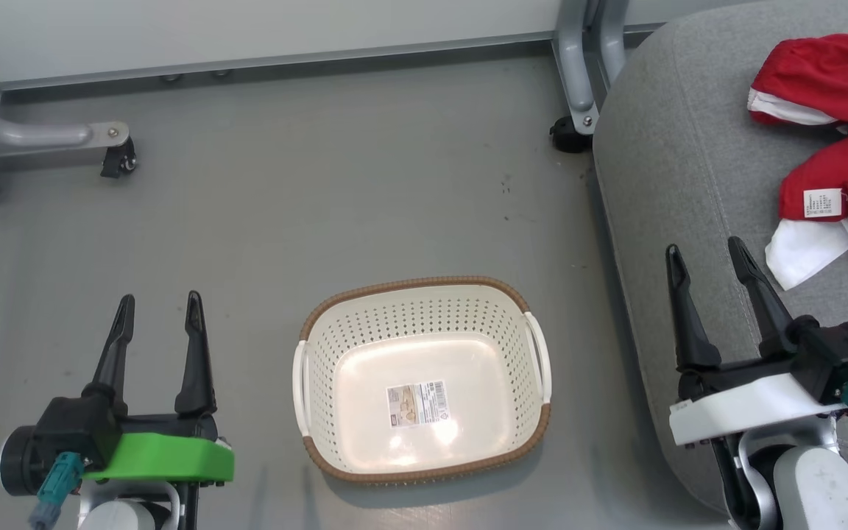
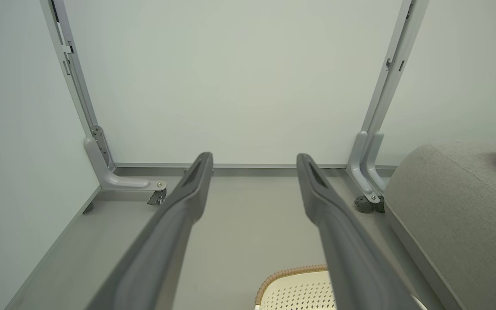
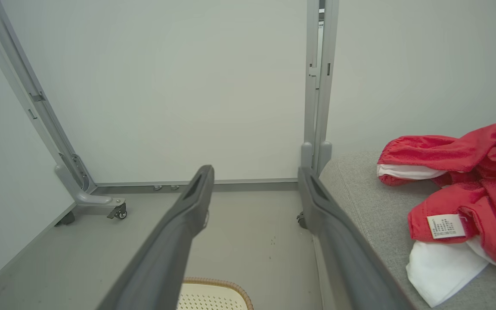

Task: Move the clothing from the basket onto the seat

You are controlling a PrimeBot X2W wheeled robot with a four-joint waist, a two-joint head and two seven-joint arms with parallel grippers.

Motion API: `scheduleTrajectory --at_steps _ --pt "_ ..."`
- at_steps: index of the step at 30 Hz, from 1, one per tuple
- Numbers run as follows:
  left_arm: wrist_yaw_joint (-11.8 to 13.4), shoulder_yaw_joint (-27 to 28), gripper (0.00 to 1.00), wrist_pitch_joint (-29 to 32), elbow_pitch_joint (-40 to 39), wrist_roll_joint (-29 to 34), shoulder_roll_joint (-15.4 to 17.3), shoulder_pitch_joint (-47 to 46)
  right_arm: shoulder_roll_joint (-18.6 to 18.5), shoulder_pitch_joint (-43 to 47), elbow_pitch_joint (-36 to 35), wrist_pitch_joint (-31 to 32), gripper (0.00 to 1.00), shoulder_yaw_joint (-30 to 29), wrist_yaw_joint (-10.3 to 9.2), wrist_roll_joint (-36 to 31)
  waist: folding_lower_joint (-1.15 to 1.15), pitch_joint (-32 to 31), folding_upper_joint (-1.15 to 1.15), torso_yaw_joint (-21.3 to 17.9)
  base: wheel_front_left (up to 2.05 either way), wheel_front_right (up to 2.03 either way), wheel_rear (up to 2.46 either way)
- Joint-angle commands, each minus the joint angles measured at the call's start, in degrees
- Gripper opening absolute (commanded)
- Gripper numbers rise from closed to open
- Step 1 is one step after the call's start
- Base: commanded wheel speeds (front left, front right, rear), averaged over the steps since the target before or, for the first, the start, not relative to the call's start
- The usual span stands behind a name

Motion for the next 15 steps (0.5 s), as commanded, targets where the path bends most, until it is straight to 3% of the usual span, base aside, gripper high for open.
scheduleTrajectory --at_steps 1,15 --pt "-0.49 0.56 1.0 -0.02 0.36 0.93 -0.2 1.34 -0.08 1.26 -0.08 0.1 1.0 -0.02 -0.04 -0.28 0.01 -1.73 0.0 0.37 0.0 0.0 0.0" --pt "-2.94 1.78 1.0 -0.02 3.93 3.66 -3.2 5.98 -0.01 7.08 -0.21 1.96 1.0 1.19 -0.04 0.44 0.01 -6.7 0.0 0.07 0.0 0.0 0.0"
